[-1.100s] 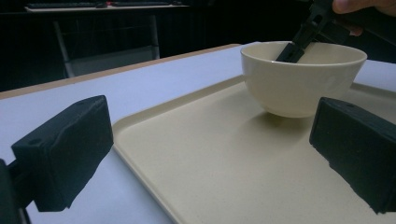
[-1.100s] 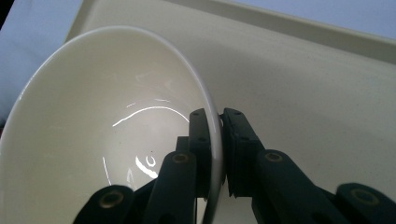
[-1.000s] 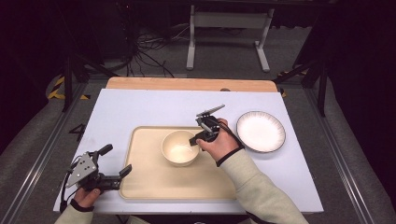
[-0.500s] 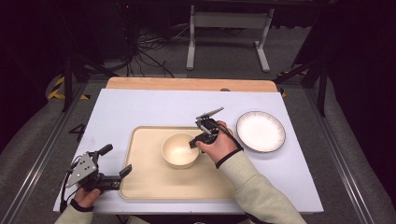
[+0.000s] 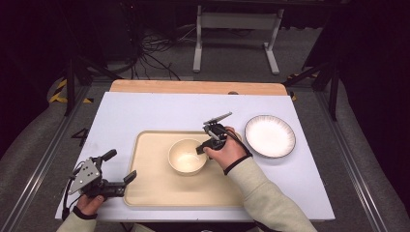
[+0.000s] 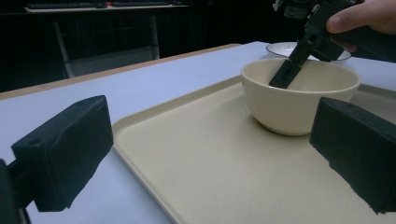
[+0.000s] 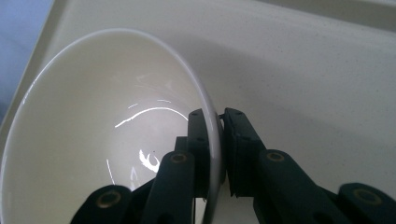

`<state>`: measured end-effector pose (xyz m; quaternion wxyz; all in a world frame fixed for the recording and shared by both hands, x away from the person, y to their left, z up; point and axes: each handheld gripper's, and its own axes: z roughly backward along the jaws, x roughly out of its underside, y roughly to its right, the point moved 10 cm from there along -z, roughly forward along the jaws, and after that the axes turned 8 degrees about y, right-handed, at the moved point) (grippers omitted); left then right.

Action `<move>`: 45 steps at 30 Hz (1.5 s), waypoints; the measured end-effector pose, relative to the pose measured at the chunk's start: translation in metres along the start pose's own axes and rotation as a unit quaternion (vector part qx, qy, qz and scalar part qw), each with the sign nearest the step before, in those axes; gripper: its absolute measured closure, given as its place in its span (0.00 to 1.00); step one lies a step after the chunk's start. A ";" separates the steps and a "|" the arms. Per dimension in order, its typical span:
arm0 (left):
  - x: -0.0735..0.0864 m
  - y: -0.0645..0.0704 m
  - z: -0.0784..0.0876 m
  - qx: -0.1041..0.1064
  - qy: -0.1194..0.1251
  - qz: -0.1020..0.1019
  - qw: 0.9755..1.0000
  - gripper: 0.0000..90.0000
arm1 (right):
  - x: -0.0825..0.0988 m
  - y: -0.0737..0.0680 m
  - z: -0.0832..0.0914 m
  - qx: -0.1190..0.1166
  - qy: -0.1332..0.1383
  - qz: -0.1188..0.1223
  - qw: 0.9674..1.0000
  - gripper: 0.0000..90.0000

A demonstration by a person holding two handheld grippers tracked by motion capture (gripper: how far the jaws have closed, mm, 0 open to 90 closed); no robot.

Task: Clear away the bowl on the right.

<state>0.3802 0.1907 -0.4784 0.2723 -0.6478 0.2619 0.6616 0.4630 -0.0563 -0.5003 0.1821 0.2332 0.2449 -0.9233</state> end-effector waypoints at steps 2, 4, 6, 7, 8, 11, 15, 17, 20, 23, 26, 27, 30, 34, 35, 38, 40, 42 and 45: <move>0.000 0.000 0.000 0.000 0.001 0.000 1.000 0.00 | 0.000 0.001 -0.001 -0.006 0.005 0.011 1.000 0.90; 0.000 0.000 0.000 0.000 0.001 -0.001 1.000 0.00 | 0.000 0.002 -0.001 -0.019 0.009 0.006 1.000 0.88; 0.000 0.000 0.000 0.000 0.000 0.000 1.000 0.00 | -0.002 0.003 0.000 -0.027 0.021 0.013 0.999 0.83; 0.000 0.000 0.000 0.000 0.000 -0.001 1.000 0.00 | -0.003 0.003 0.000 -0.027 0.024 0.014 0.999 0.82; 0.000 0.000 0.000 0.000 0.002 0.000 1.000 0.00 | -0.003 0.004 0.001 -0.027 0.026 0.017 0.999 0.80; 0.000 0.000 0.000 0.001 0.000 0.000 1.000 0.00 | -0.005 0.004 0.003 -0.030 0.035 0.022 0.999 0.75; 0.000 -0.001 0.000 0.000 -0.001 0.000 1.000 0.00 | -0.008 0.005 0.007 -0.029 0.050 0.034 0.998 0.68; 0.000 0.000 0.000 0.001 -0.001 0.000 1.000 0.00 | -0.010 0.005 0.010 -0.029 0.064 0.046 0.997 0.64; 0.000 -0.001 0.000 0.000 -0.001 0.000 1.000 0.00 | -0.014 0.005 0.016 -0.025 0.091 0.076 0.993 0.57; 0.000 -0.001 -0.001 0.001 0.001 0.001 1.000 0.00 | -0.019 0.004 0.023 -0.018 0.122 0.120 0.985 0.50; 0.000 -0.001 0.000 0.001 -0.001 0.001 1.000 0.00 | -0.023 0.000 0.031 -0.026 0.160 0.172 0.972 0.46; 0.000 -0.001 0.000 0.001 -0.002 0.001 1.000 0.00 | -0.024 -0.001 0.033 -0.029 0.168 0.179 0.969 0.45; 0.000 -0.001 0.000 -0.001 0.000 0.000 1.000 0.00 | -0.026 -0.007 0.041 -0.044 0.205 0.216 0.954 0.41; 0.000 0.000 0.000 -0.002 0.001 0.001 1.000 0.00 | -0.027 -0.012 0.052 -0.060 0.246 0.251 0.934 0.39; 0.000 0.000 0.000 -0.001 0.001 0.000 1.000 0.00 | -0.027 -0.013 0.054 -0.063 0.252 0.251 0.932 0.38; 0.000 0.000 0.000 0.000 -0.002 -0.001 1.000 0.00 | -0.027 -0.015 0.063 -0.068 0.276 0.272 0.919 0.37; 0.000 -0.001 0.000 -0.001 -0.002 -0.001 1.000 0.00 | -0.027 -0.016 0.067 -0.071 0.290 0.284 0.911 0.35; 0.000 -0.001 0.000 0.000 -0.002 -0.001 1.000 0.00 | -0.026 -0.016 0.071 -0.066 0.302 0.311 0.899 0.32; 0.000 -0.001 0.000 -0.001 -0.002 -0.001 1.000 0.00 | -0.026 -0.017 0.077 -0.074 0.327 0.320 0.886 0.29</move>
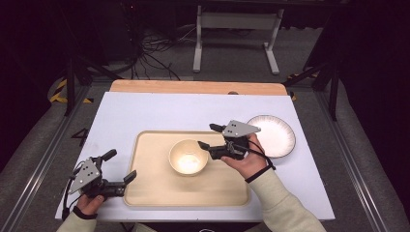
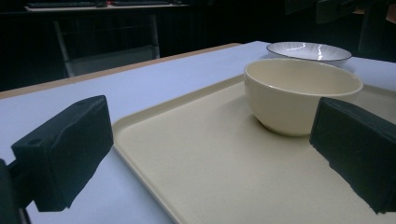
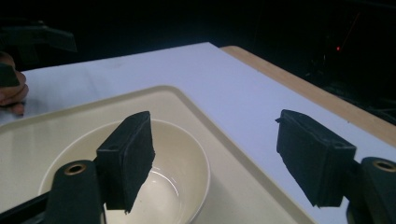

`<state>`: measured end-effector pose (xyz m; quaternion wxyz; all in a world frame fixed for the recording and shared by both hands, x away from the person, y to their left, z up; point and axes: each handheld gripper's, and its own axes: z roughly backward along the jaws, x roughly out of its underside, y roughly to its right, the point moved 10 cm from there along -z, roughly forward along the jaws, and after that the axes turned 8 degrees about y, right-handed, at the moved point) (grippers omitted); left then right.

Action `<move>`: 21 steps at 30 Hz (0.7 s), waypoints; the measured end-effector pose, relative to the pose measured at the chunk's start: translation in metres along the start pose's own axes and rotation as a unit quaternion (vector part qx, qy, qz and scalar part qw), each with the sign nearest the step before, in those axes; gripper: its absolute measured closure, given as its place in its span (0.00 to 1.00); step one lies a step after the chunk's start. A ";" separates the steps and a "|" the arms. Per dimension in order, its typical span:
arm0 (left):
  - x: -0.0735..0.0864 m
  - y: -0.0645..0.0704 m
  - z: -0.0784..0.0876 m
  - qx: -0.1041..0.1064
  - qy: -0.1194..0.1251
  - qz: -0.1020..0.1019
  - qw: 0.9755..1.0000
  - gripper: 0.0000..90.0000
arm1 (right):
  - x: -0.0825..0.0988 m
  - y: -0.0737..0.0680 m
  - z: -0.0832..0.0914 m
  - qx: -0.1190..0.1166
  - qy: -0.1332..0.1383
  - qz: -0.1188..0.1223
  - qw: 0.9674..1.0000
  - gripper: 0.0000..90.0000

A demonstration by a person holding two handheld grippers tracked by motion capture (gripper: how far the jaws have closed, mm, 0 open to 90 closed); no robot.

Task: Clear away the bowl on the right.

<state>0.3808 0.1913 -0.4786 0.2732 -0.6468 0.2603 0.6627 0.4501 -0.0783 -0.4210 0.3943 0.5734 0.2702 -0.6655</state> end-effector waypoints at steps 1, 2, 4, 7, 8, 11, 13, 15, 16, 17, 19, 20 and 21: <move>0.000 0.000 0.000 0.000 0.000 0.000 1.000 0.00 | -0.001 0.000 0.002 -0.001 0.008 0.001 1.000 0.27; 0.000 0.000 0.000 0.001 0.000 0.000 1.000 0.00 | -0.003 -0.001 0.003 -0.002 0.020 0.001 1.000 0.26; 0.000 0.000 0.000 0.001 0.000 0.000 1.000 0.00 | -0.006 -0.002 0.006 -0.003 0.035 0.001 0.999 0.24; 0.000 0.000 0.000 0.001 0.000 0.000 1.000 0.00 | -0.007 -0.003 0.008 -0.006 0.049 0.002 0.999 0.23; 0.000 0.000 0.000 0.001 0.000 0.000 1.000 0.00 | -0.008 -0.003 0.009 -0.007 0.053 0.003 0.999 0.22; 0.000 0.000 0.000 0.001 0.000 0.000 1.000 0.00 | -0.008 -0.004 0.015 -0.006 0.063 0.017 0.998 0.21; 0.000 0.000 0.000 0.001 0.000 0.001 1.000 0.00 | -0.009 -0.004 0.020 -0.005 0.070 0.025 0.997 0.21; 0.000 0.000 0.000 0.000 0.001 0.000 1.000 0.00 | -0.010 -0.003 0.024 -0.006 0.074 0.029 0.997 0.21; 0.000 0.000 0.000 0.000 0.001 0.000 1.000 0.00 | -0.010 -0.003 0.027 -0.003 0.076 0.031 0.997 0.21; 0.000 0.000 0.000 0.001 0.000 0.001 1.000 0.00 | -0.010 -0.002 0.029 -0.002 0.078 0.032 0.996 0.21; 0.000 0.000 0.000 0.001 0.000 0.001 1.000 0.00 | -0.010 0.000 0.035 0.003 0.080 0.030 0.996 0.20; 0.000 0.000 0.000 0.000 0.000 0.000 1.000 0.00 | -0.009 0.002 0.038 0.005 0.082 0.030 0.996 0.20; 0.000 0.000 0.000 0.000 0.000 0.000 1.000 0.00 | -0.009 0.002 0.038 0.005 0.082 0.030 0.996 0.20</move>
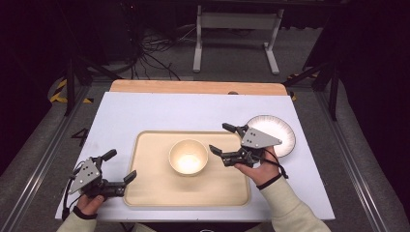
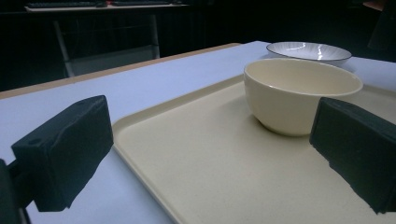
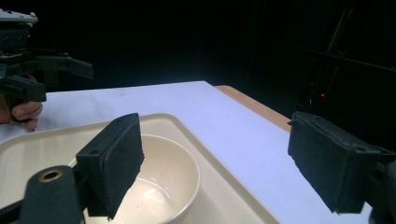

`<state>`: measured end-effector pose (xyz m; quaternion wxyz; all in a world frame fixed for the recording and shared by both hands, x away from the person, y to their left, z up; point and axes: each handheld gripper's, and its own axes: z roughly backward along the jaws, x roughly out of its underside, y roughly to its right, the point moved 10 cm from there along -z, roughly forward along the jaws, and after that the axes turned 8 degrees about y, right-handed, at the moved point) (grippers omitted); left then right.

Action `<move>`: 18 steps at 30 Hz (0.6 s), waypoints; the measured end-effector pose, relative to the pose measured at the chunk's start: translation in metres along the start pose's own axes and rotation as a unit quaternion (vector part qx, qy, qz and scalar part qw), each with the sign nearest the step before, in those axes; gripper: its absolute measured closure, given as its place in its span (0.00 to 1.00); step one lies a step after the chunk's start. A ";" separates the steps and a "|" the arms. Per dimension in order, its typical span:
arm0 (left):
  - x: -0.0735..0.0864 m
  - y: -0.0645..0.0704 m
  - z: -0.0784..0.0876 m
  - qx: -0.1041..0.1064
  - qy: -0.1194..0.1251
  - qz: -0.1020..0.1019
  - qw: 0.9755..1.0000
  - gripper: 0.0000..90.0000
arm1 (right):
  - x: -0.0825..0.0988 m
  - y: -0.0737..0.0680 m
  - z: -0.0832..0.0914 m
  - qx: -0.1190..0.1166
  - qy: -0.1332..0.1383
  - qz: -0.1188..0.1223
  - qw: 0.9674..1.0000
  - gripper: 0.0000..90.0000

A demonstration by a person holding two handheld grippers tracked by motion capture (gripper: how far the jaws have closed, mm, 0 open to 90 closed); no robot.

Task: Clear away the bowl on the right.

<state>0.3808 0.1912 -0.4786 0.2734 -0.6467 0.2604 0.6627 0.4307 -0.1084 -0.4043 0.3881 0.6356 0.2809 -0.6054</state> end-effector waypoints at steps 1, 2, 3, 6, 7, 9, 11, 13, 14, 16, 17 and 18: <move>0.000 0.000 0.000 -0.001 0.000 0.001 1.000 0.00 | 0.000 0.001 0.003 0.002 0.001 -0.001 1.000 0.19; 0.000 0.000 0.000 -0.001 0.000 0.001 1.000 0.00 | 0.000 0.003 0.006 0.004 0.004 -0.001 1.000 0.19; 0.000 0.000 0.000 0.000 0.000 0.000 1.000 0.00 | 0.000 0.004 0.008 0.006 0.004 -0.002 1.000 0.19; 0.000 0.000 0.000 -0.001 -0.001 0.000 1.000 0.00 | 0.001 0.007 0.016 0.014 0.002 -0.004 1.000 0.18; 0.000 0.000 0.000 -0.001 -0.001 0.001 1.000 0.00 | 0.001 0.008 0.019 0.016 0.000 -0.003 1.000 0.18; 0.000 0.000 0.000 -0.001 0.000 0.001 1.000 0.00 | 0.003 0.011 0.024 0.022 -0.004 -0.008 1.000 0.15; 0.000 0.000 0.000 -0.001 0.000 0.001 1.000 0.00 | 0.003 0.014 0.030 0.028 -0.004 -0.005 1.000 0.15; 0.000 0.000 0.000 0.000 -0.001 0.000 1.000 0.00 | 0.003 0.017 0.036 0.034 -0.005 -0.007 0.999 0.14; 0.000 0.000 0.000 -0.001 -0.001 0.000 1.000 0.00 | 0.004 0.018 0.040 0.038 -0.005 -0.008 0.999 0.14; 0.000 0.000 0.000 -0.001 0.000 -0.001 1.000 0.00 | 0.005 0.021 0.045 0.046 -0.006 -0.006 0.999 0.14; 0.000 0.000 0.000 -0.001 0.000 -0.001 1.000 0.00 | 0.006 0.022 0.048 0.051 -0.009 -0.006 0.999 0.13; 0.000 0.000 0.000 -0.001 -0.001 -0.001 1.000 0.00 | 0.008 0.024 0.050 0.056 -0.011 0.000 0.998 0.13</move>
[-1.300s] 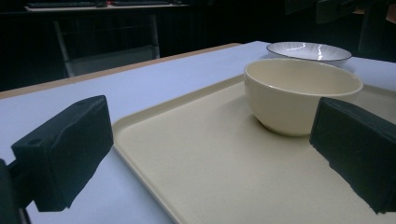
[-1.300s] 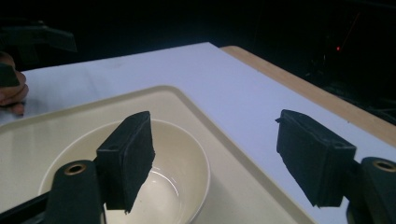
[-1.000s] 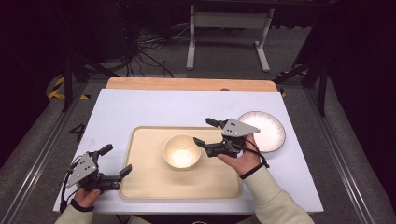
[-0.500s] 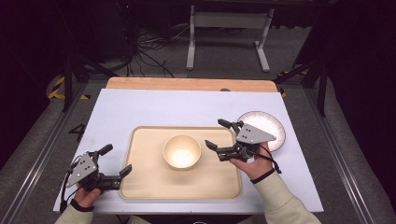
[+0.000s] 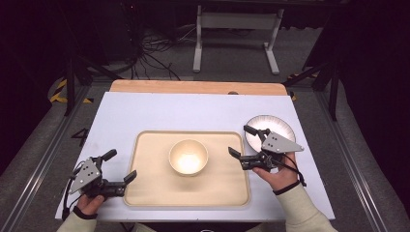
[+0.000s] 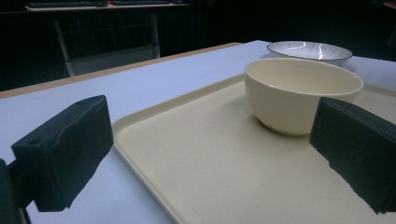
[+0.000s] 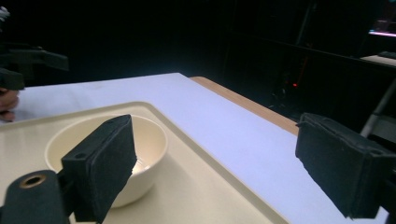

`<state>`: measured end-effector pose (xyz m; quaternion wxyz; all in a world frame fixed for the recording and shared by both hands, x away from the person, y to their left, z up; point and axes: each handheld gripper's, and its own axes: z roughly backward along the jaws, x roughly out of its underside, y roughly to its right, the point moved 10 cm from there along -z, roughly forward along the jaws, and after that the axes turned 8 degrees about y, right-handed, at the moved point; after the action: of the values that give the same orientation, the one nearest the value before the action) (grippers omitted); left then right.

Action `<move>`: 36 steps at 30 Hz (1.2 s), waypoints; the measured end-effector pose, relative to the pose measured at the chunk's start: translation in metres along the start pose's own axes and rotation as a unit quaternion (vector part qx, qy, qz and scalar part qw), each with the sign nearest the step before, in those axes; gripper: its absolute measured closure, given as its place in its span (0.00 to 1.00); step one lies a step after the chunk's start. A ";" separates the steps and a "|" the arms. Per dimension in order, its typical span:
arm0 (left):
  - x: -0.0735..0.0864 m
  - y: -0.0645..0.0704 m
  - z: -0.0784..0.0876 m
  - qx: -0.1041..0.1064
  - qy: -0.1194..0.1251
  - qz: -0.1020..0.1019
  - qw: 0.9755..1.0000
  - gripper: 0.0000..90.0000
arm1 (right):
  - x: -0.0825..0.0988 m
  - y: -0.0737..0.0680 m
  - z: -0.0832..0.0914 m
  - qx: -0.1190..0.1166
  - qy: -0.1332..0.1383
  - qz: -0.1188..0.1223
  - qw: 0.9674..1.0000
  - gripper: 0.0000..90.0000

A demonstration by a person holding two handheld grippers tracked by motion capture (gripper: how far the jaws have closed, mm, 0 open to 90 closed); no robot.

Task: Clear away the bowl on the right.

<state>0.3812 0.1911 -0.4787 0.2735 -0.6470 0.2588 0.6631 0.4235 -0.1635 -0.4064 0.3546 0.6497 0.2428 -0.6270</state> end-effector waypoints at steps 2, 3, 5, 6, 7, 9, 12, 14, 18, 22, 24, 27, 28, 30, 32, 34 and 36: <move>0.000 0.000 0.000 0.000 0.000 0.000 1.000 0.00 | 0.003 0.002 0.004 0.009 -0.003 0.010 1.000 0.13; 0.000 0.000 0.000 0.000 0.000 0.000 1.000 0.00 | 0.006 0.001 0.007 0.010 -0.004 0.009 1.000 0.13; 0.000 0.001 0.000 0.000 0.001 0.003 1.000 0.00 | 0.008 0.000 0.011 0.011 -0.003 0.011 1.000 0.13; 0.000 0.001 0.000 0.000 0.000 0.002 1.000 0.00 | 0.009 0.000 0.012 0.012 -0.002 0.012 1.000 0.13; 0.000 0.001 0.000 0.000 0.000 0.003 1.000 0.00 | 0.010 0.000 0.014 0.013 -0.002 0.010 1.000 0.13; 0.000 0.001 0.000 0.000 0.000 0.002 1.000 0.00 | 0.012 0.001 0.018 0.017 0.000 0.007 1.000 0.13; 0.000 0.001 0.000 0.000 0.000 0.002 1.000 0.00 | 0.014 0.002 0.023 0.023 0.011 0.000 1.000 0.14; 0.000 0.001 0.000 0.000 0.001 0.002 1.000 0.00 | 0.015 0.003 0.025 0.025 0.014 -0.004 1.000 0.14; 0.000 0.001 0.000 0.000 0.000 0.001 1.000 0.00 | 0.023 0.003 0.033 0.033 0.021 -0.019 0.999 0.14; 0.000 0.000 0.000 0.003 -0.002 0.005 1.000 0.00 | 0.032 0.003 0.036 0.035 0.020 -0.032 0.999 0.15; 0.000 -0.002 0.000 -0.003 -0.004 0.014 1.000 0.00 | 0.036 0.003 0.037 0.037 0.017 -0.035 0.999 0.15; 0.000 -0.004 0.000 -0.005 -0.002 0.027 1.000 0.00 | 0.040 0.002 0.037 0.037 0.015 -0.036 0.999 0.15; 0.000 -0.004 0.000 -0.007 -0.002 0.030 1.000 0.00 | 0.042 0.000 0.038 0.035 0.016 -0.036 0.999 0.15; 0.000 -0.005 0.000 -0.007 -0.005 0.033 0.999 0.00 | 0.043 -0.002 0.038 0.032 0.021 -0.039 0.998 0.15; 0.000 -0.005 0.000 -0.005 -0.004 0.037 0.999 0.00 | 0.045 -0.003 0.038 0.033 0.025 -0.037 0.998 0.15; 0.000 -0.003 0.000 -0.001 -0.002 0.034 0.999 0.00 | 0.048 -0.001 0.039 0.039 0.021 -0.028 0.999 0.15; -0.001 -0.001 0.000 0.005 0.001 0.034 0.999 0.00 | 0.050 0.002 0.040 0.045 0.020 -0.028 0.998 0.15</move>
<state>0.3822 0.1919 -0.4779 0.2537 -0.6374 0.2839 0.6699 0.4041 -0.2014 -0.4544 0.3019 0.6705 0.2397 -0.6339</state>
